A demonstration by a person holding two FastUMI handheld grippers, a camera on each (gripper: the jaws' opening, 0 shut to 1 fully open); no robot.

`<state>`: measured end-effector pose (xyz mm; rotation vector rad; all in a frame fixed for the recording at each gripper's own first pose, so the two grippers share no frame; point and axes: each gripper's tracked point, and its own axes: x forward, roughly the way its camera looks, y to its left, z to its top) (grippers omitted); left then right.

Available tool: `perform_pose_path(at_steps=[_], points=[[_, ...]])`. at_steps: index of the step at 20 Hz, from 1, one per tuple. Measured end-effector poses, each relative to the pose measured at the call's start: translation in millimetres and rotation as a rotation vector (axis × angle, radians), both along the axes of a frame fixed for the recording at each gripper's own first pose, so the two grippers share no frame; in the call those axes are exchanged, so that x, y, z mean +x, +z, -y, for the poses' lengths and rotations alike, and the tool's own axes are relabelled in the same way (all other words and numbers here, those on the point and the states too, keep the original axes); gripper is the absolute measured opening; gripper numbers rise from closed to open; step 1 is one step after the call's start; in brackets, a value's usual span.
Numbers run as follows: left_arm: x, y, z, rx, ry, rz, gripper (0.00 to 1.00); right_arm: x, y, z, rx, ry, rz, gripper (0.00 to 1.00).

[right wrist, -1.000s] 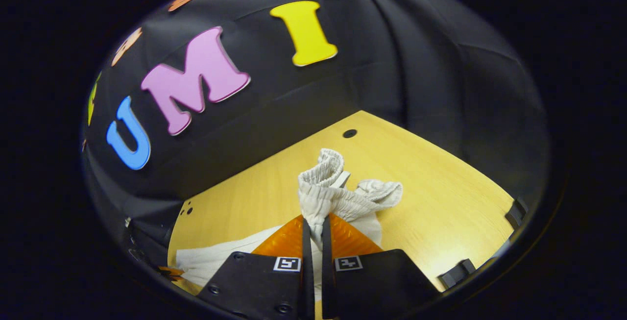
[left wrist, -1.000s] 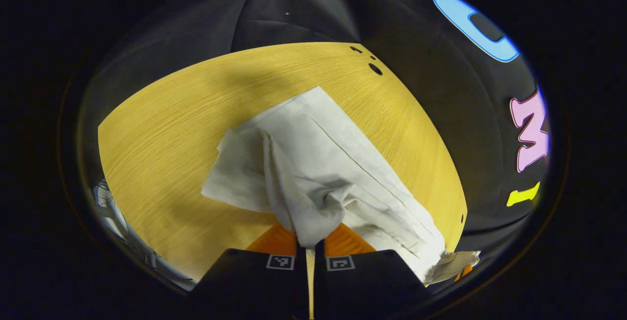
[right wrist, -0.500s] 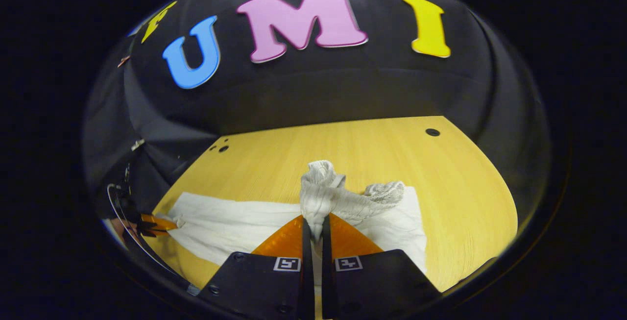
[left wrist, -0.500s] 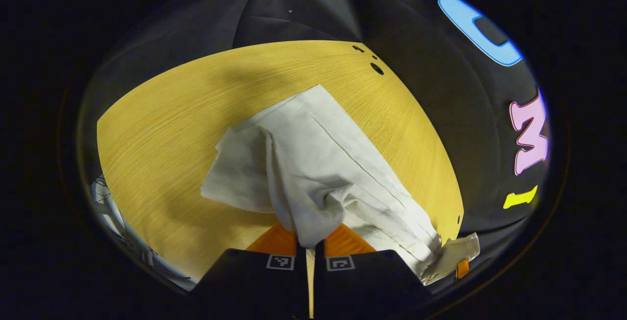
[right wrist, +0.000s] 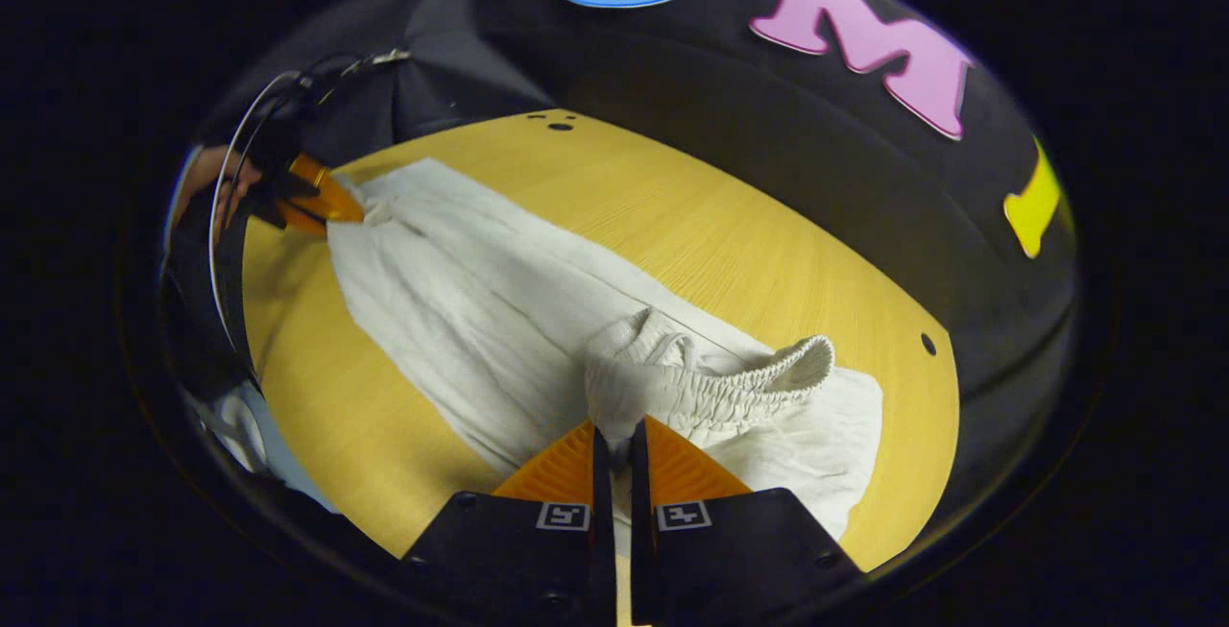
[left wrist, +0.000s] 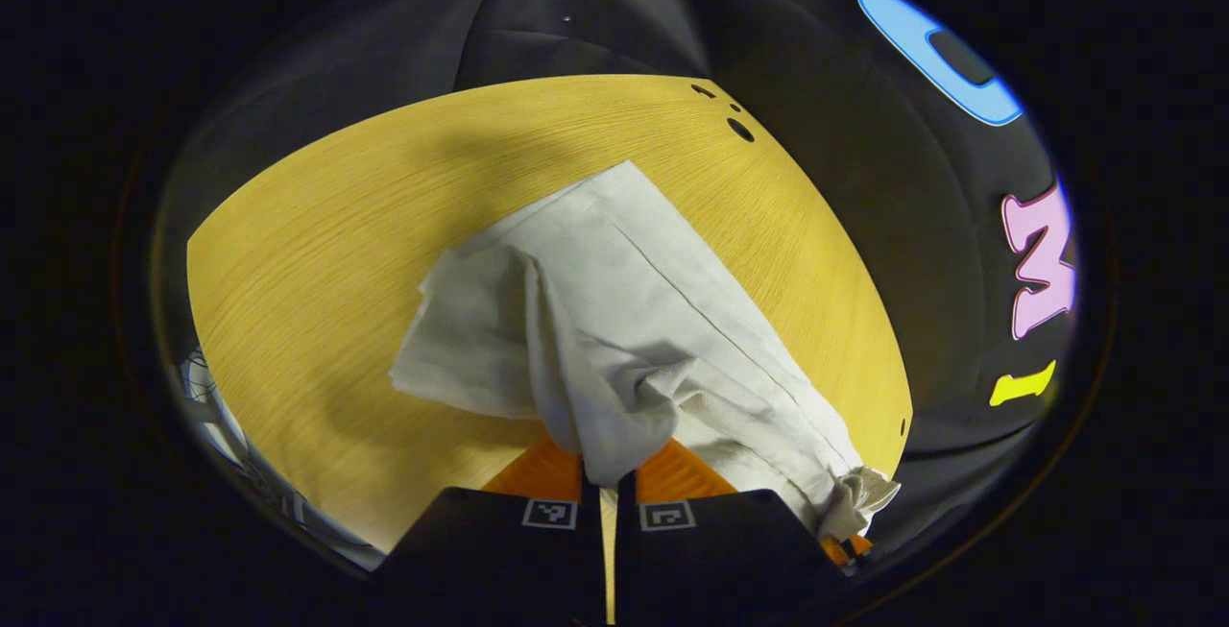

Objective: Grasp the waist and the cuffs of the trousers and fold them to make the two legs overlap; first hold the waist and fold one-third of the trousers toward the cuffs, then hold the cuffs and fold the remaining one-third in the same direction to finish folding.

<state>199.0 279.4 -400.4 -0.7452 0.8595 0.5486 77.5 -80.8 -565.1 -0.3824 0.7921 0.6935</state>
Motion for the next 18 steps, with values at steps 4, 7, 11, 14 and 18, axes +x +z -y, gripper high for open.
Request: perform_pose_path(at_steps=[4,7,11,14,18], points=[[0.1,1.0,-1.1,-0.029,0.015,0.008,0.1,-12.6,10.5,-9.8,-0.002,0.116,-0.019,0.18],[-0.4,0.6,-1.5,-0.04,0.025,0.011,0.1,-27.6,18.7,-16.5,0.036,0.173,-0.046,0.42],[-0.2,2.2,-2.2,-0.044,0.038,0.019,0.1,-32.6,28.7,-13.1,0.086,0.162,-0.062,0.48],[6.9,14.9,-4.6,-0.076,0.071,0.1,0.09,-31.1,44.9,3.5,0.135,0.107,-0.064,0.42],[40.2,54.5,-3.0,-0.188,0.149,0.324,0.07,-24.1,50.3,46.7,0.14,0.006,-0.06,0.42]])
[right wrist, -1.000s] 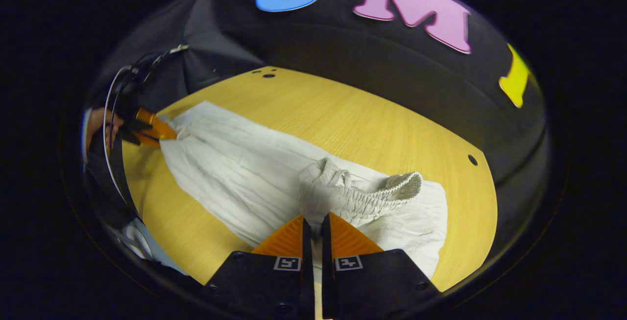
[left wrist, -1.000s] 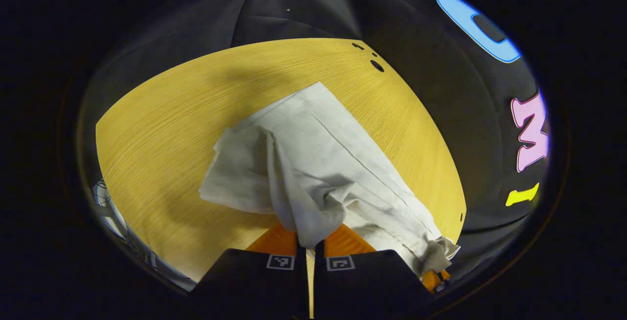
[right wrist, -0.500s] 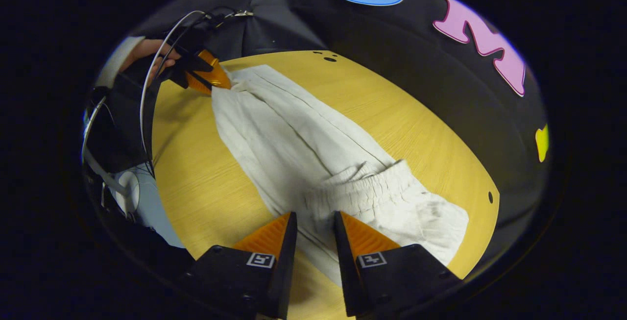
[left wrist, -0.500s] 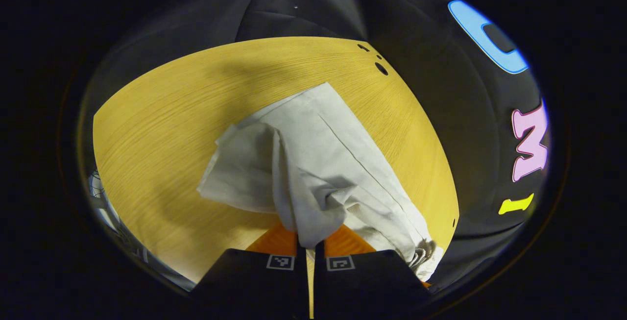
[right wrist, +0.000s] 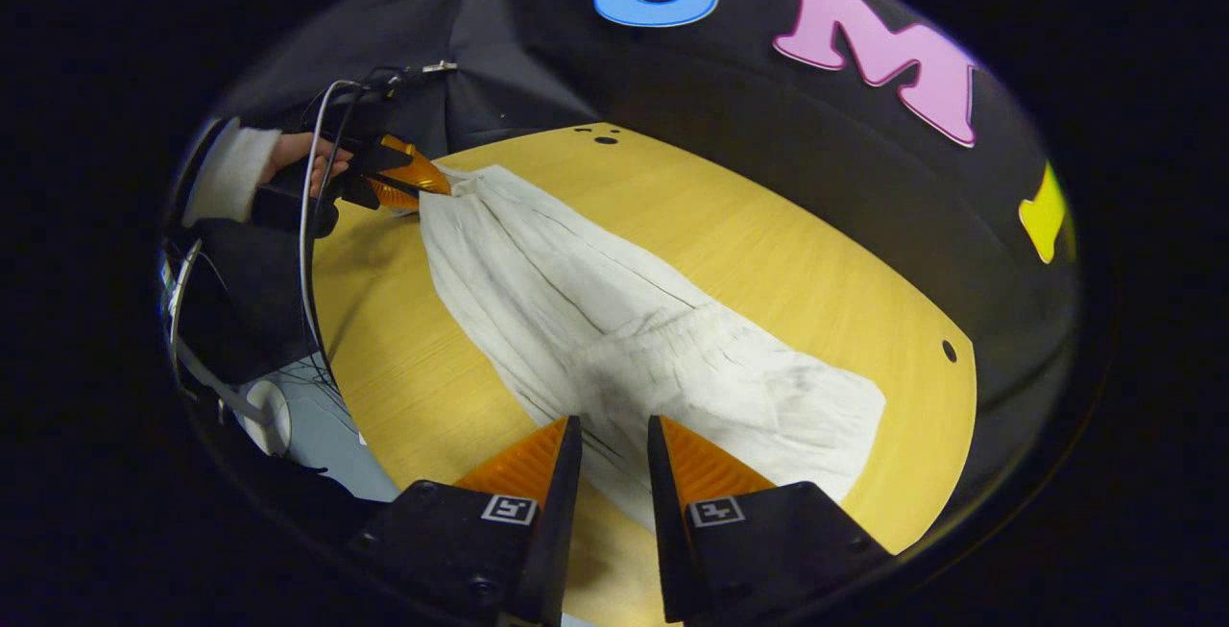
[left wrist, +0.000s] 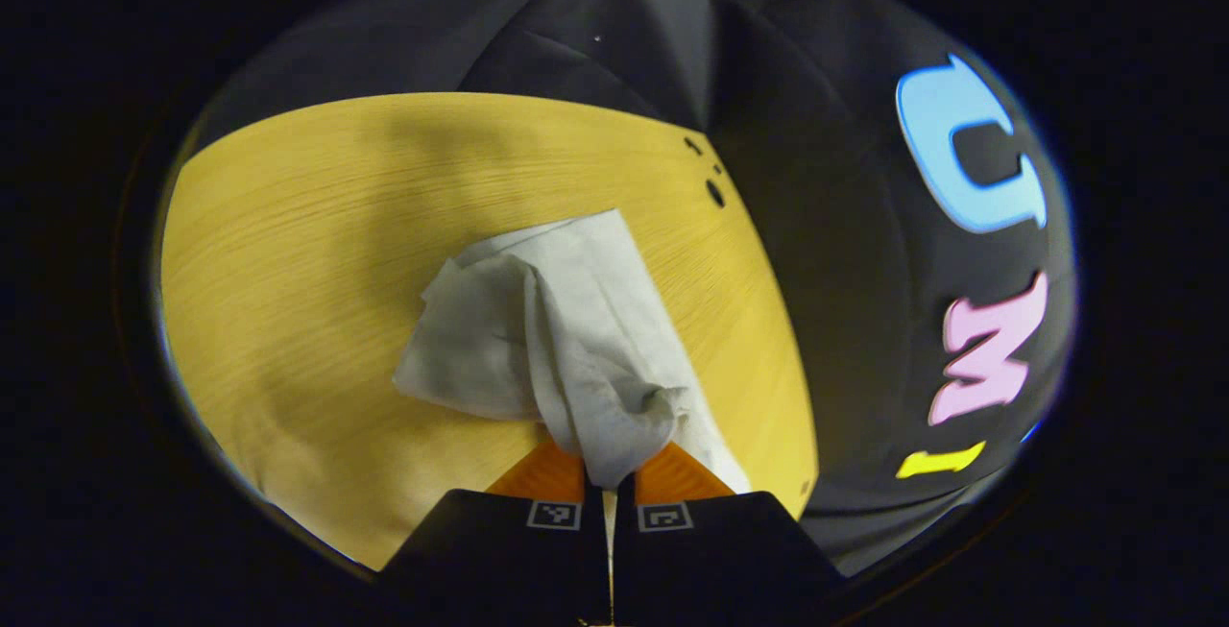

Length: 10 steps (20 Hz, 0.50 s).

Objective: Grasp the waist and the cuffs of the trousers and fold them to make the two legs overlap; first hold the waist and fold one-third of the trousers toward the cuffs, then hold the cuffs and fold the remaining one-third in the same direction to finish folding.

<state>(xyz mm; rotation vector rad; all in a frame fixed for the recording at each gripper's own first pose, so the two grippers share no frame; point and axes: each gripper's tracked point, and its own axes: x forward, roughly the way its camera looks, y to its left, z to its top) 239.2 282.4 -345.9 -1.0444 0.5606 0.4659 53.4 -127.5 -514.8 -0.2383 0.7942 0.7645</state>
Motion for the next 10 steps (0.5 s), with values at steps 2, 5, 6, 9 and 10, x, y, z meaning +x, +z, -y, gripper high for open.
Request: perform_pose_path(at_steps=[2,5,6,9,10], points=[[10.6,12.0,0.3,0.022,-0.002,0.055,0.07,4.3,2.6,25.3,0.007,-0.076,-0.014,0.43],[30.7,38.7,17.9,0.106,-0.085,0.131,0.07,15.6,4.6,63.3,0.023,-0.205,-0.028,0.42],[38.2,46.2,27.2,0.135,-0.125,0.14,0.06,19.0,4.8,79.5,0.023,-0.247,-0.027,0.42],[63.8,74.0,63.4,0.214,-0.242,0.182,0.06,24.8,3.9,119.8,0.011,-0.354,-0.019,0.43],[71.1,82.4,76.9,0.242,-0.278,0.192,0.06,26.3,2.4,132.5,0.005,-0.384,-0.017,0.43]])
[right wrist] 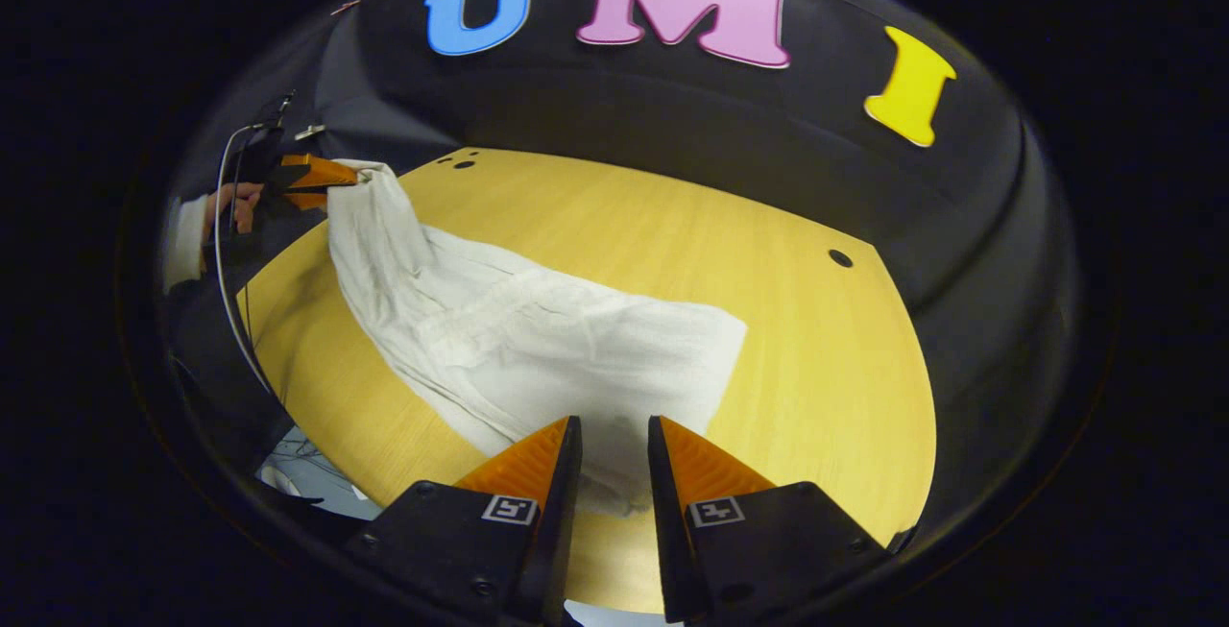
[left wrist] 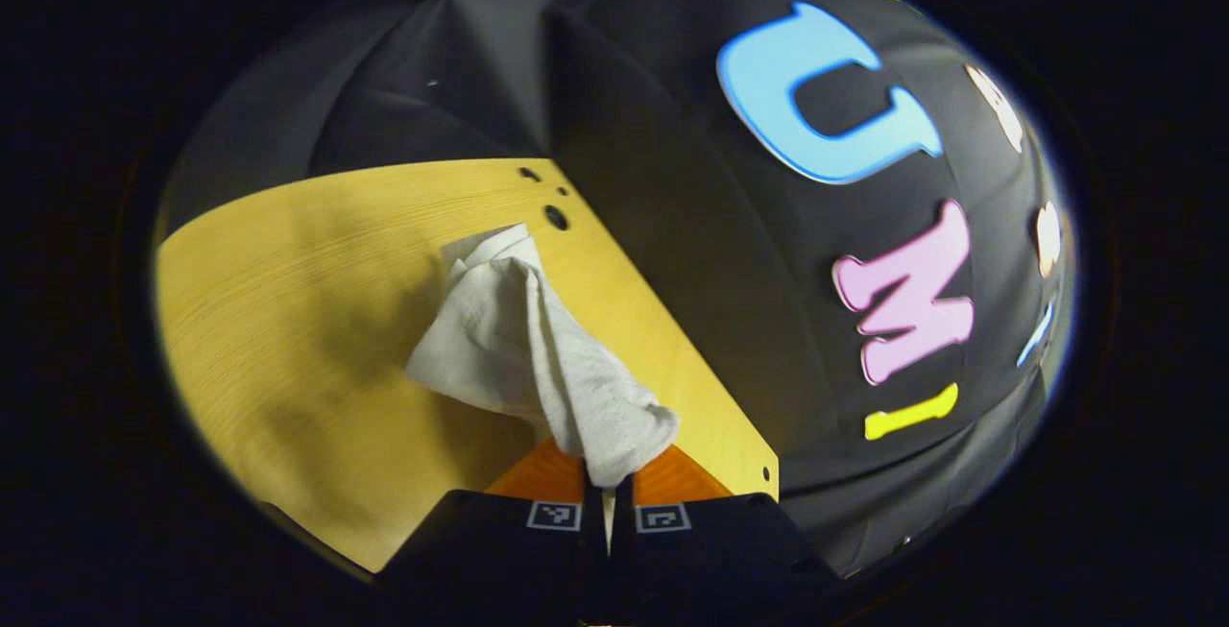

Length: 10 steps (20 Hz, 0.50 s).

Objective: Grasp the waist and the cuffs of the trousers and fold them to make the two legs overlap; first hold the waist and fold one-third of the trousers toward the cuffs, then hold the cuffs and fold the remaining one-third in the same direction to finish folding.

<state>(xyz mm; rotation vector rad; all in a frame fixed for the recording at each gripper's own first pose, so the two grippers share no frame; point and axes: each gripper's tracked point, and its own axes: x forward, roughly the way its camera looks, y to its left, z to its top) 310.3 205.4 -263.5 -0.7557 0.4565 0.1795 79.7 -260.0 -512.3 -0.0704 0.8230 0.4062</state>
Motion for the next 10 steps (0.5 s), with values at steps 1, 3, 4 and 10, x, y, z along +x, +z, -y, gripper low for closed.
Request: perform_pose_path(at_steps=[1,3,4,10], points=[[6.7,4.5,16.0,0.035,-0.037,0.006,0.06,0.1,-1.4,10.1,-0.004,-0.028,-0.001,0.42],[18.3,11.2,45.3,0.098,-0.097,0.009,0.06,-1.4,-4.1,30.2,-0.007,-0.083,-0.008,0.42],[21.5,11.1,58.4,0.132,-0.127,0.003,0.06,-2.7,-5.0,38.2,-0.002,-0.11,-0.013,0.42],[35.4,1.6,145.4,0.391,-0.304,-0.046,0.06,-4.8,-3.2,76.4,-0.011,-0.221,-0.012,0.42]])
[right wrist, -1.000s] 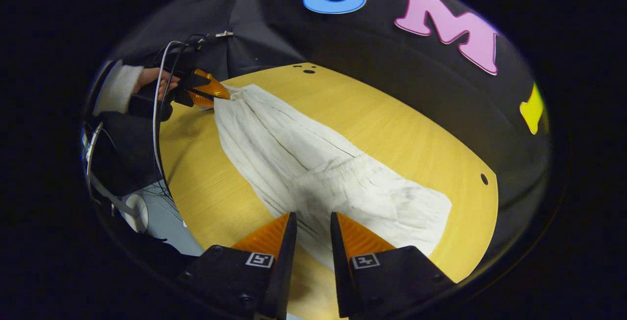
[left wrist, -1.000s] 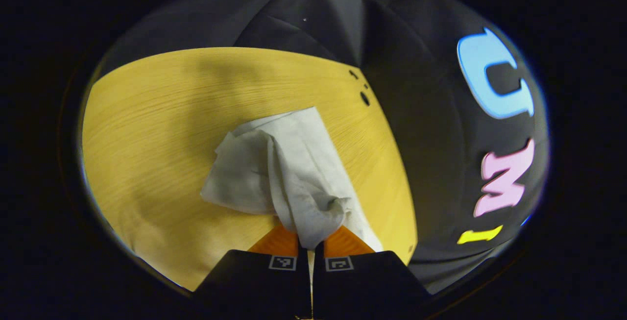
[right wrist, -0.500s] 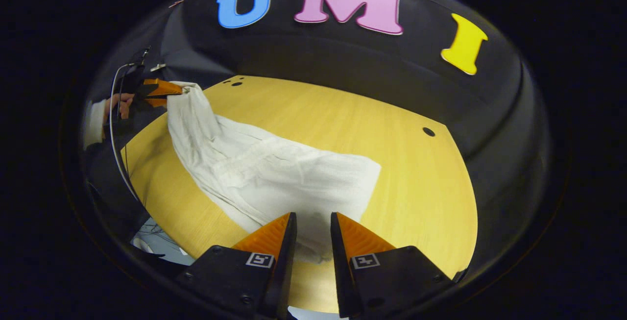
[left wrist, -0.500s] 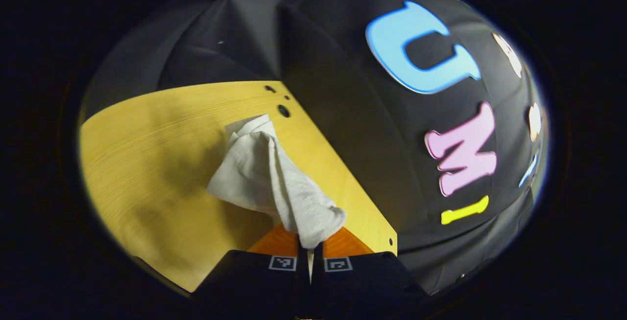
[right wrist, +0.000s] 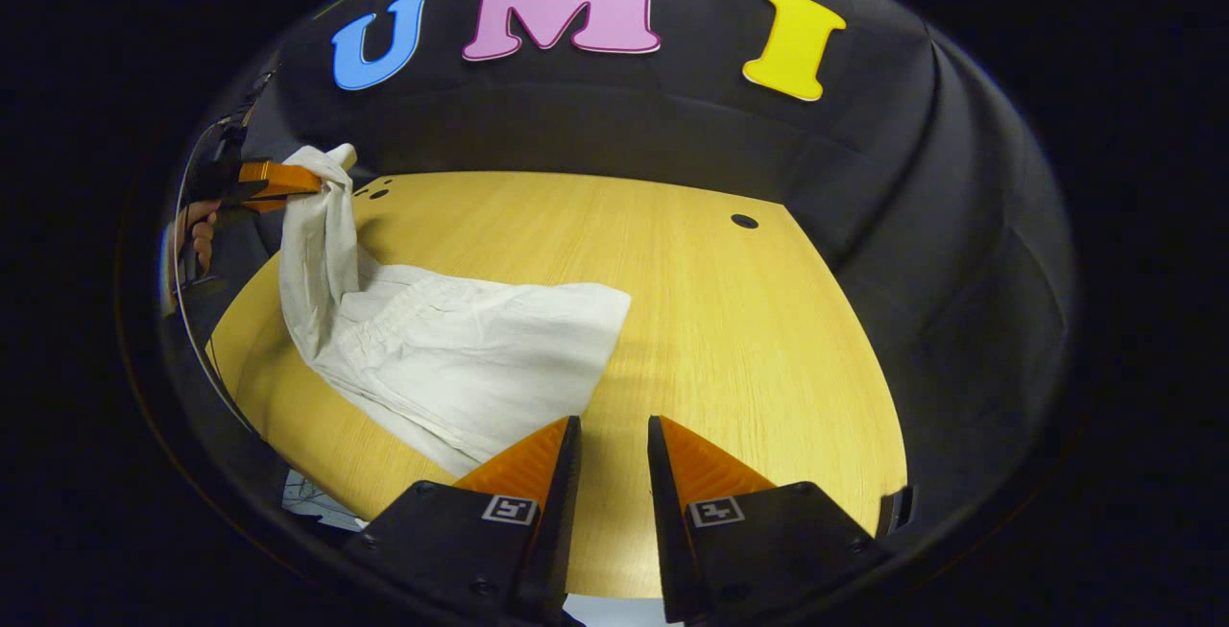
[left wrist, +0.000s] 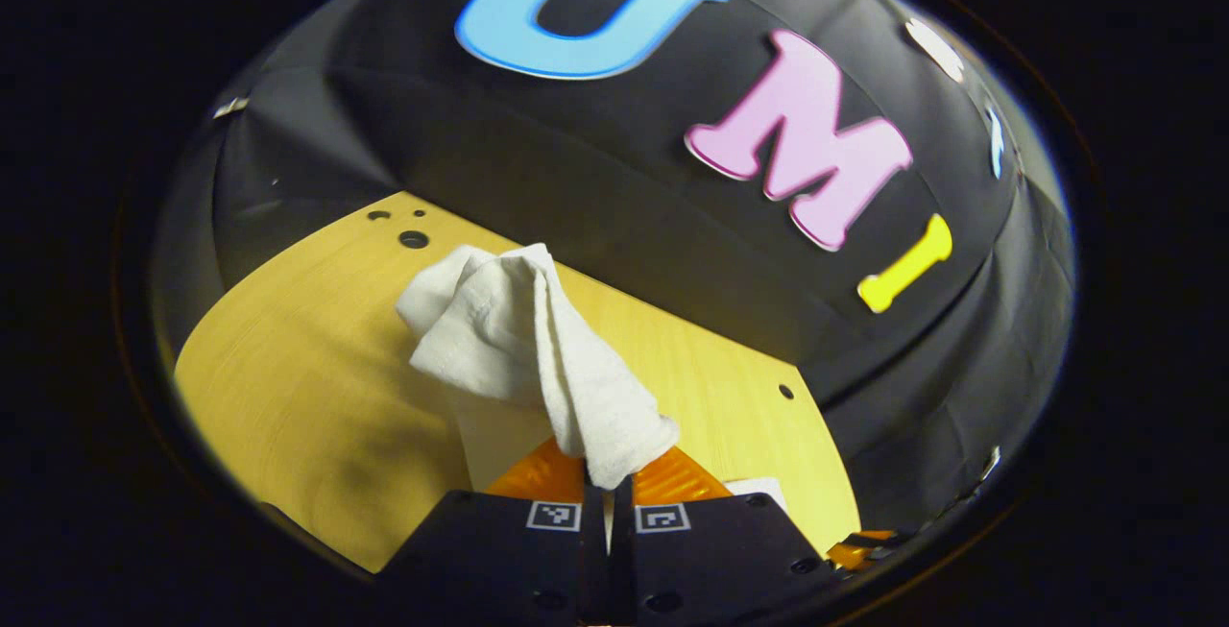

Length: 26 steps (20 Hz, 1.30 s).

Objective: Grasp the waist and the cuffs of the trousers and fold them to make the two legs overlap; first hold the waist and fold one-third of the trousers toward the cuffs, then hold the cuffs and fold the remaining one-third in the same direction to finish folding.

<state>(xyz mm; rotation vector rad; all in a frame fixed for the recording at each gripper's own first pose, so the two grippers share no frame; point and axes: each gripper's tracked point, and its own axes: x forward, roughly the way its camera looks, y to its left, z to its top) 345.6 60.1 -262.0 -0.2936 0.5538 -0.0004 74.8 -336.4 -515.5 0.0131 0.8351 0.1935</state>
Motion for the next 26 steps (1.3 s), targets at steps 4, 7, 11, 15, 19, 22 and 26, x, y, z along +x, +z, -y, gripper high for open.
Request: perform_pose_path(at_steps=[4,7,11,15,19,22,26], points=[[-2.4,-32.2,74.4,0.181,-0.201,-0.046,0.06,-6.1,-2.0,32.8,-0.02,-0.063,-0.007,0.42],[-15.2,-60.6,125.0,0.236,-0.35,-0.088,0.06,-12.3,-4.2,57.3,-0.028,-0.13,-0.016,0.42],[-21.8,-99.2,161.1,0.397,-0.531,-0.139,0.06,-20.2,-8.7,85.8,-0.038,-0.207,-0.037,0.42],[-39.3,-131.9,179.4,0.613,-0.687,-0.141,0.06,-25.4,-13.2,100.9,-0.021,-0.273,-0.058,0.42],[-58.3,-172.0,184.1,0.811,-0.836,-0.142,0.13,-27.1,-14.5,108.2,-0.013,-0.306,-0.064,0.43],[-74.3,-178.2,192.1,0.869,-0.911,-0.113,0.43,-27.6,-12.7,108.7,-0.011,-0.309,-0.061,0.42],[-77.4,-166.4,197.2,0.801,-0.872,-0.09,0.65,-29.0,-7.5,103.8,-0.006,-0.308,-0.053,0.43]])
